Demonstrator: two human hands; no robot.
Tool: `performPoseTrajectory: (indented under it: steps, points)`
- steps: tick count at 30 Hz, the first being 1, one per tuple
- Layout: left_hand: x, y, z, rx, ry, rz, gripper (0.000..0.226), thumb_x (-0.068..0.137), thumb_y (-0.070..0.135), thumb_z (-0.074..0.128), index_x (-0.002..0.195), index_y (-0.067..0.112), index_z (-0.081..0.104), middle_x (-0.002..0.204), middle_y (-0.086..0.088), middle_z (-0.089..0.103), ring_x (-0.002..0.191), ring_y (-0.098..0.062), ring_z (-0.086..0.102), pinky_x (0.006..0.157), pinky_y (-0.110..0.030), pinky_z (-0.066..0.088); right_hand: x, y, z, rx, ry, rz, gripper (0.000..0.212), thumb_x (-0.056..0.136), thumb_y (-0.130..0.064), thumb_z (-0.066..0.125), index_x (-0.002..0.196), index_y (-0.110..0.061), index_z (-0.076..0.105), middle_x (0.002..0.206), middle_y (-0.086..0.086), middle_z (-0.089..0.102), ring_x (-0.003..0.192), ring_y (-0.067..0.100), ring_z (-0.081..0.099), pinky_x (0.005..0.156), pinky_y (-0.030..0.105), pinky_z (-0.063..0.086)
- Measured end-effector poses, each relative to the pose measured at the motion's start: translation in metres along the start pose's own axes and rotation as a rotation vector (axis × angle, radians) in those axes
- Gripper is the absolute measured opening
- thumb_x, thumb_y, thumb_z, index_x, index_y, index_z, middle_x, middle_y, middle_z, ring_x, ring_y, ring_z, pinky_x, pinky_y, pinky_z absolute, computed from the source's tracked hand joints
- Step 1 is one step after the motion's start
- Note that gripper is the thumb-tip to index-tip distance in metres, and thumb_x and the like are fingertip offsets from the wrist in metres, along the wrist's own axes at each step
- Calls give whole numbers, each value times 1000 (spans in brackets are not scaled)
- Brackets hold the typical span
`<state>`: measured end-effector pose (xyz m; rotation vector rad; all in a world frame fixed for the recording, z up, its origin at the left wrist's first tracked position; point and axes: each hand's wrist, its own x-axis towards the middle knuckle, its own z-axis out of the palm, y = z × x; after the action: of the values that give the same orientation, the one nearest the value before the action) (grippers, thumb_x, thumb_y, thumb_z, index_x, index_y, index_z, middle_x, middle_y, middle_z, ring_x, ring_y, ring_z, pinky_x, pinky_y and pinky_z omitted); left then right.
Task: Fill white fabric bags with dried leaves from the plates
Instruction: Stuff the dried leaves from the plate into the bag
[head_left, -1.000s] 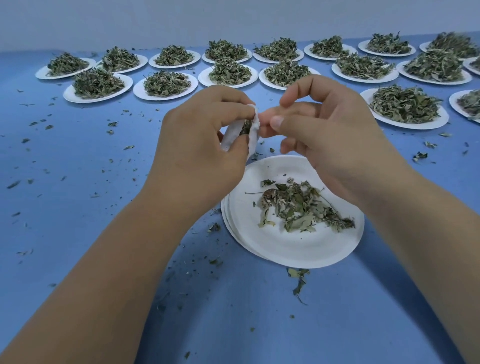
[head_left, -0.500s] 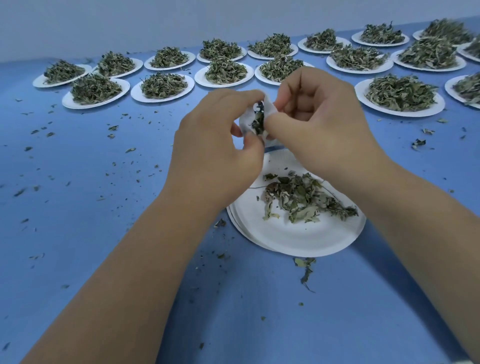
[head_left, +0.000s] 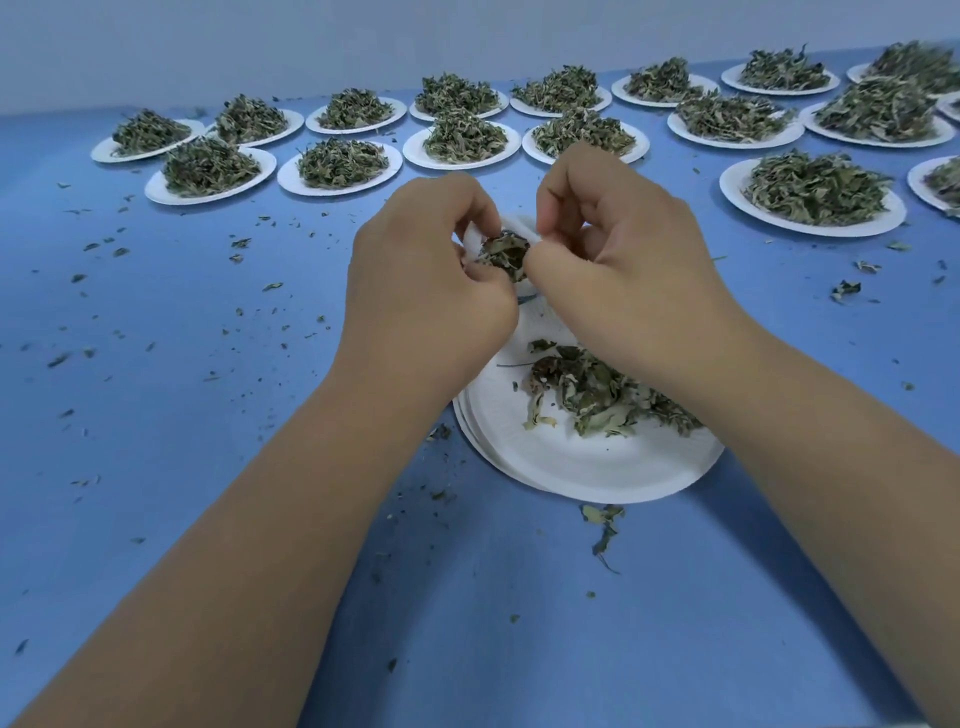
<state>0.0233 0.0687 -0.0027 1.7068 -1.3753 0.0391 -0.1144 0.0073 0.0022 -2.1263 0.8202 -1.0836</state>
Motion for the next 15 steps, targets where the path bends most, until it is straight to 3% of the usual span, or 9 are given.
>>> performPoseTrajectory:
  steps: [3, 10, 12, 15]
  points:
    - [1, 0, 2, 22, 14, -8, 22, 71, 9, 60, 87, 24, 61, 91, 6, 62, 74, -16, 57, 68, -37, 51, -2, -2, 1, -47, -24, -26, 12, 78, -16, 58, 87, -22, 53, 72, -4, 53, 58, 6, 42, 52, 15, 36]
    - [1, -3, -4, -40, 54, 10, 16, 85, 17, 65, 91, 27, 54, 75, 10, 64, 63, -7, 64, 63, -19, 50, -2, 1, -3, -157, -4, -79, 11, 83, -19, 58, 88, -26, 52, 77, -1, 59, 70, 15, 54, 64, 31, 44]
    - [1, -5, -6, -56, 60, -12, 15, 87, 18, 65, 90, 27, 53, 75, 8, 66, 60, -7, 66, 62, -15, 48, -1, 2, -5, -238, 28, -132, 9, 87, -19, 57, 93, -25, 53, 85, -4, 60, 80, 14, 57, 69, 33, 44]
    - [2, -5, -8, -82, 55, -24, 15, 89, 19, 65, 89, 28, 53, 79, 10, 66, 57, -3, 65, 57, -7, 41, -2, 3, -6, -342, 94, -277, 11, 90, -18, 62, 100, -19, 65, 112, -4, 61, 109, 19, 54, 79, 31, 45]
